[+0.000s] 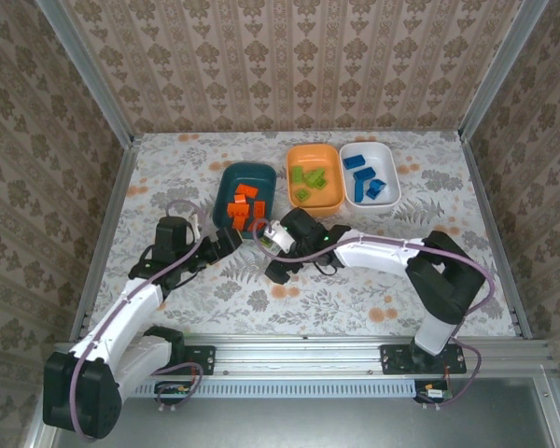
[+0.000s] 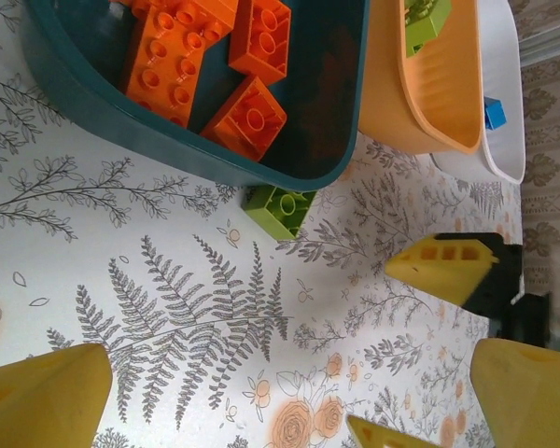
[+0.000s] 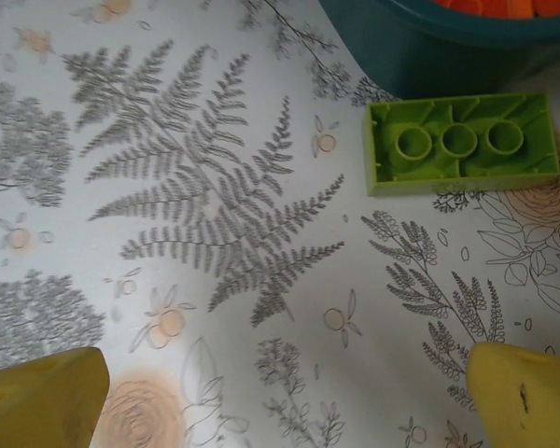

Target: Sort the legos into containers by color

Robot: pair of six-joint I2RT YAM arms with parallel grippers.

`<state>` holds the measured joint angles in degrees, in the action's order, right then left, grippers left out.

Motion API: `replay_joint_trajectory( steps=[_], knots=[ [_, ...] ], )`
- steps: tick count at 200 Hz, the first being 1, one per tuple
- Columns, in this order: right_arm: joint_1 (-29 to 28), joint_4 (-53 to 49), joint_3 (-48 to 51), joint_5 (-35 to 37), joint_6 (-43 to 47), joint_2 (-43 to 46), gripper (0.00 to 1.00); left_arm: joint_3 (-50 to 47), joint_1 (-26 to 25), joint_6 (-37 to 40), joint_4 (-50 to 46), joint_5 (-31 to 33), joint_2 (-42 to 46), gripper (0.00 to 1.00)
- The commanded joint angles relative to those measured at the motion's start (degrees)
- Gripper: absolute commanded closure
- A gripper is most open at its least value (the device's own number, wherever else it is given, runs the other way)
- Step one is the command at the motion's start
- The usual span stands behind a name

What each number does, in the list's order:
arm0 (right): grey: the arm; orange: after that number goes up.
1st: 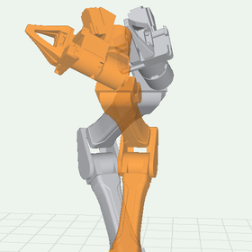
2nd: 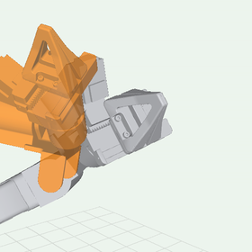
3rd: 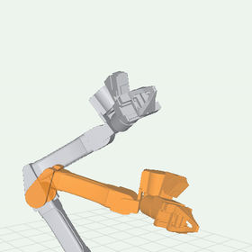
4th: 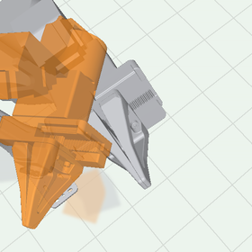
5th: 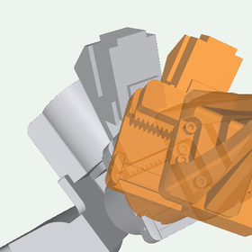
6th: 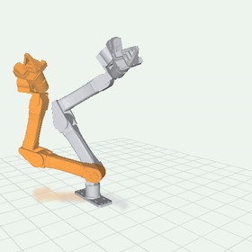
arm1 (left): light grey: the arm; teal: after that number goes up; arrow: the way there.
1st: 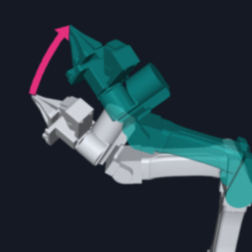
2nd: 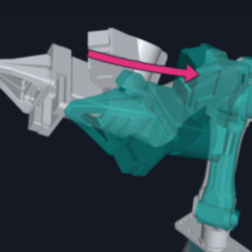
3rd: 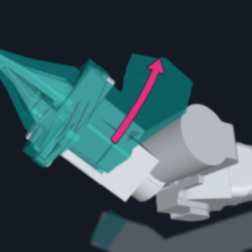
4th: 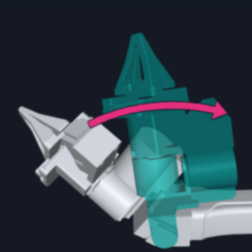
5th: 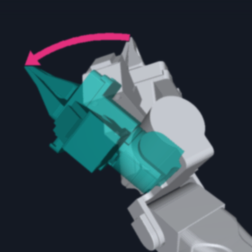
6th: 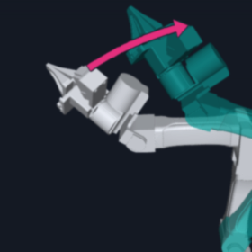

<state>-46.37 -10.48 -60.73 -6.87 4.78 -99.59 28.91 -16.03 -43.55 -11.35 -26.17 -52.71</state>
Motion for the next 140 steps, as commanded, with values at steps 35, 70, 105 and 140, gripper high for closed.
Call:
replay_joint_trajectory(
  steps=[35, 70, 105, 140],
  knots=[
    [3.00, -2.69, -4.98, -2.50, 0.06, -6.17, 0.01, -1.21, 1.85, 1.36, -2.62, -0.63, 2.78, 0.00],
    [4.48, -3.22, -6.02, -3.85, 0.56, -8.77, 0.02, -1.40, 2.36, 1.35, -2.45, -0.81, 2.68, 0.00],
    [5.65, -3.38, -6.83, -3.68, 0.78, -10.86, 0.02, -1.39, 2.50, 1.24, -2.24, -0.85, 2.42, 0.00],
    [6.74, -3.51, -8.07, -5.09, 0.40, -13.52, 0.02, -1.40, 2.76, 1.39, -2.36, -1.25, 2.46, 0.00]
  ],
)
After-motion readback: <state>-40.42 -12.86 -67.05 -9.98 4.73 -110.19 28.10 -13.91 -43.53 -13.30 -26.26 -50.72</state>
